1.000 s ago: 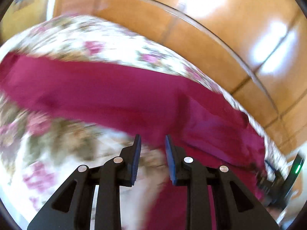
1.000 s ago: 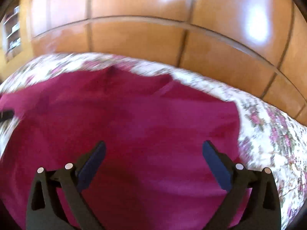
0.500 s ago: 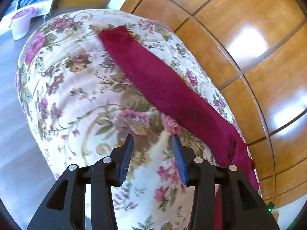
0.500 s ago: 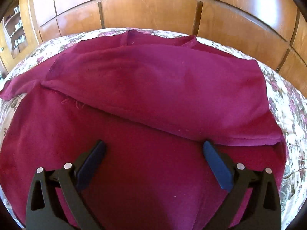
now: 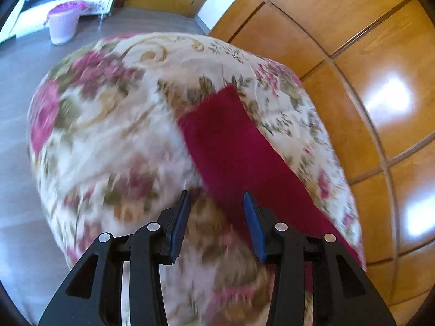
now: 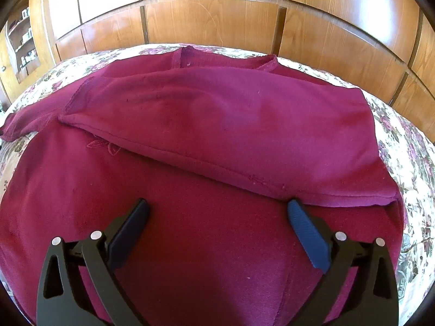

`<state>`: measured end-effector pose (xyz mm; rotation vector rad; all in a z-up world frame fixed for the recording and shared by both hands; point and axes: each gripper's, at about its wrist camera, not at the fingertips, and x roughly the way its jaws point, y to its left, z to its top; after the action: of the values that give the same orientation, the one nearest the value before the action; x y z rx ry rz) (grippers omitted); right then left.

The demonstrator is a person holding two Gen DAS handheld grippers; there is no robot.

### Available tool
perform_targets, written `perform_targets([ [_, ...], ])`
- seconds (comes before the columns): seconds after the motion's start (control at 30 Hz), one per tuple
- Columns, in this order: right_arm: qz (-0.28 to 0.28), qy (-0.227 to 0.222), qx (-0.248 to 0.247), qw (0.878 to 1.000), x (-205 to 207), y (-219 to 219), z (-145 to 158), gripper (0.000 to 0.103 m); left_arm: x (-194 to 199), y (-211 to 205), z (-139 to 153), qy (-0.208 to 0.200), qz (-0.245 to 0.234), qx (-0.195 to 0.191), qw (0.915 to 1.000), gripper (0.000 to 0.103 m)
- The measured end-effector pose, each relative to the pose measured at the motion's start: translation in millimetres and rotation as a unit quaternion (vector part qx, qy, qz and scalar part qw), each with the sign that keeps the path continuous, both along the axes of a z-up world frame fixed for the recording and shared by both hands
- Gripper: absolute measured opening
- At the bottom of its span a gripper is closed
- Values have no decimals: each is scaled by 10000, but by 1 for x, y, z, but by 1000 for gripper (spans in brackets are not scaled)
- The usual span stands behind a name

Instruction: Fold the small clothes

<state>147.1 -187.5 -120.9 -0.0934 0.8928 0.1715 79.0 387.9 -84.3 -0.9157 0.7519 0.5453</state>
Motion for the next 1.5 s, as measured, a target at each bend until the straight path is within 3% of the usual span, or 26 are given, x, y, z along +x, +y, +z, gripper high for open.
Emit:
perform_targets([
  [0.1, -9, -16, -6, 10000, 0, 1, 0, 101, 18, 3, 1, 174, -125, 224, 9995, 10],
  [0.23, -18, -33, 6, 10000, 0, 0, -1, 101, 28, -18, 28, -208, -510, 386, 9977, 8],
  [0.33, -21, -37, 8, 10000, -1, 0, -1, 101, 32, -63, 63, -662, -1096, 699, 9893, 8],
  [0.43, -24, -38, 22, 10000, -1, 0, -1, 101, 36, -121, 97, -1222, -1827, 805, 9722, 8],
  [0.53, -30, -40, 50, 10000, -1, -1, -1, 101, 41, -189, 118, -1584, -2629, 880, 9476, 8],
  [0.57, -28, -42, 65, 10000, -1, -1, 0, 101, 44, -221, 120, -1653, -2983, 871, 9360, 8],
  [0.67, -29, -44, 116, 9999, 0, -2, 0, 101, 52, -289, 110, -1569, -3708, 952, 9104, 8],
  [0.77, -30, -45, 184, 9998, -1, -3, 1, 101, 63, -342, 81, -1217, -4260, 786, 8931, 9],
  [0.83, -25, -42, 228, 9997, 0, -5, 1, 101, 67, -361, 63, -937, -4469, 748, 8865, 36],
  [0.9, -24, -39, 267, 9996, 0, -6, 2, 101, 67, -364, 49, -812, -4440, 714, 8895, 42],
  [1.1, -28, 45, 311, 9995, 2, -6, 6, 101, 23, -351, 40, -733, -4339, 819, 8942, 42],
  [1.17, -33, -17, 478, 9988, 3, -6, 18, 91, 10, -344, 35, -697, -4261, 969, 8967, 42],
  [1.2, 30, -74, 690, 9976, 2, -5, 27, 80, 6, -344, 34, -658, -4229, 1027, 8979, 42],
  [1.3, 294, -173, 1154, 9927, 10, 11, 53, 78, -6, -338, 21, -564, -4142, 1026, 9026, 42],
  [1.4, 546, 171, 1366, 9890, 37, 44, 52, 75, -11, -337, 15, -576, -4101, 976, 9050, 42],
  [1.5, 420, 669, 1193, 9897, 63, 70, 33, 71, -14, -340, 15, -609, -4093, 1033, 9045, 42],
])
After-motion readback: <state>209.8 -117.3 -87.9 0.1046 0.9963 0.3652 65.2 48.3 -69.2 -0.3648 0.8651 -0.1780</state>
